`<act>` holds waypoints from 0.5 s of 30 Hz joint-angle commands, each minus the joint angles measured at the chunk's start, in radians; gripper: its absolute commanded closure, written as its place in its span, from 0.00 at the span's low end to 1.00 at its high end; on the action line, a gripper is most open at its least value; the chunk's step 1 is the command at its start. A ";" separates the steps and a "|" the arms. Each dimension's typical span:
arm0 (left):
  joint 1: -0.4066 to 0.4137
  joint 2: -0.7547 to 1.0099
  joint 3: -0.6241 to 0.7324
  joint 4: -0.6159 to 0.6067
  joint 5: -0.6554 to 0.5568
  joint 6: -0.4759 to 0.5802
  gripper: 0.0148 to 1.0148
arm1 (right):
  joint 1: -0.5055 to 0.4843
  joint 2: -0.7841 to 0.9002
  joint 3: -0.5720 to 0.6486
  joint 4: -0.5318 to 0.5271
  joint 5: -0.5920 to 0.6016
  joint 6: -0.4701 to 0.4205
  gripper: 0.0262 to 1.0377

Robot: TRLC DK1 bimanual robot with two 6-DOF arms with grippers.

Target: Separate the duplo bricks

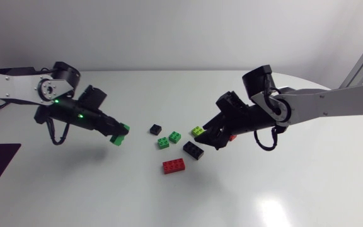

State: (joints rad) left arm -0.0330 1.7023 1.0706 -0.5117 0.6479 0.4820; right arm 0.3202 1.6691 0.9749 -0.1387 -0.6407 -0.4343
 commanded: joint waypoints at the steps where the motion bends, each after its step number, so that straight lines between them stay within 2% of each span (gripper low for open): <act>1: 0.059 -0.053 -0.034 0.015 0.148 0.021 0.73 | -0.021 0.018 0.058 -0.050 -0.097 0.014 0.21; 3: 0.081 -0.056 -0.032 0.016 0.257 0.020 0.73 | -0.027 0.031 0.082 -0.068 -0.168 0.031 0.21; 7: 0.061 -0.052 -0.037 0.036 0.372 -0.003 0.73 | -0.013 0.049 0.125 -0.088 -0.283 0.075 0.21; 15: -0.025 -0.035 0.008 0.108 0.510 -0.151 0.73 | 0.043 0.142 0.222 -0.091 -0.458 0.155 0.21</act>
State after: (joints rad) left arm -0.0433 1.6554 1.0634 -0.4126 1.1244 0.3870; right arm 0.3500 1.7615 1.1683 -0.2111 -1.0733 -0.3149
